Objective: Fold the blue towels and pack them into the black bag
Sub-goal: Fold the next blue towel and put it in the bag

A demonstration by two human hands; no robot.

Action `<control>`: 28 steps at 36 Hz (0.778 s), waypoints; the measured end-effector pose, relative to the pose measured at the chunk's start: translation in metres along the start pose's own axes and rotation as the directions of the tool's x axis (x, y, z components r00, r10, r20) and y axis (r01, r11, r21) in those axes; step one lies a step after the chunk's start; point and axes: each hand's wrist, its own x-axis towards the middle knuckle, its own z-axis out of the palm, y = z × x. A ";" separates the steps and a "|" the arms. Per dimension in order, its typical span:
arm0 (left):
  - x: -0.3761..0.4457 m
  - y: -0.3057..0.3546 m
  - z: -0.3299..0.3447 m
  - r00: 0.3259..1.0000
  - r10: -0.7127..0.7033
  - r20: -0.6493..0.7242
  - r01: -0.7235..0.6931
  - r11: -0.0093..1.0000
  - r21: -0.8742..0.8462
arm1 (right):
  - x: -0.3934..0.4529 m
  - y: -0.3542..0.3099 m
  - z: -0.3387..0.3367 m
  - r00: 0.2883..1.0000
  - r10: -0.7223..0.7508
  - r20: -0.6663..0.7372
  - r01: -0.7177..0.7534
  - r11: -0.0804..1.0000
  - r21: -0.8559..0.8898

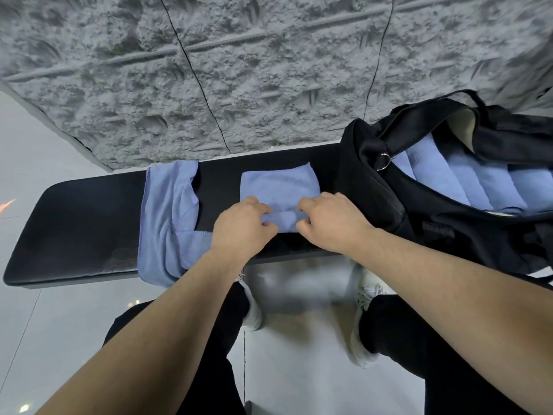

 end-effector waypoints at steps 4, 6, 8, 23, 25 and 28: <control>0.001 0.001 0.000 1.000 -0.025 0.018 0.026 0.998 -0.051 | -0.001 0.000 0.002 1.000 0.017 -0.015 -0.016 0.998 0.068; 0.002 0.001 0.000 0.999 -0.027 -0.021 0.026 0.999 -0.034 | 0.000 0.000 0.002 0.999 0.030 -0.016 -0.029 0.996 0.080; 0.002 0.001 0.000 0.997 -0.015 -0.081 0.016 1.000 0.011 | 0.001 0.001 0.003 0.999 0.045 -0.027 -0.043 0.996 0.073; 0.002 -0.002 -0.001 0.986 0.019 -0.163 -0.026 0.999 -0.042 | 0.006 0.008 0.006 0.964 -0.130 -0.231 0.133 0.991 -0.003; 0.002 -0.002 -0.001 0.984 0.011 -0.176 -0.020 0.998 -0.052 | 0.007 0.009 0.007 0.964 -0.128 -0.233 0.129 0.992 -0.010; 0.001 -0.001 -0.002 0.983 -0.011 -0.184 0.006 1.000 -0.026 | 0.007 0.008 0.010 0.960 -0.139 -0.244 0.142 0.990 -0.005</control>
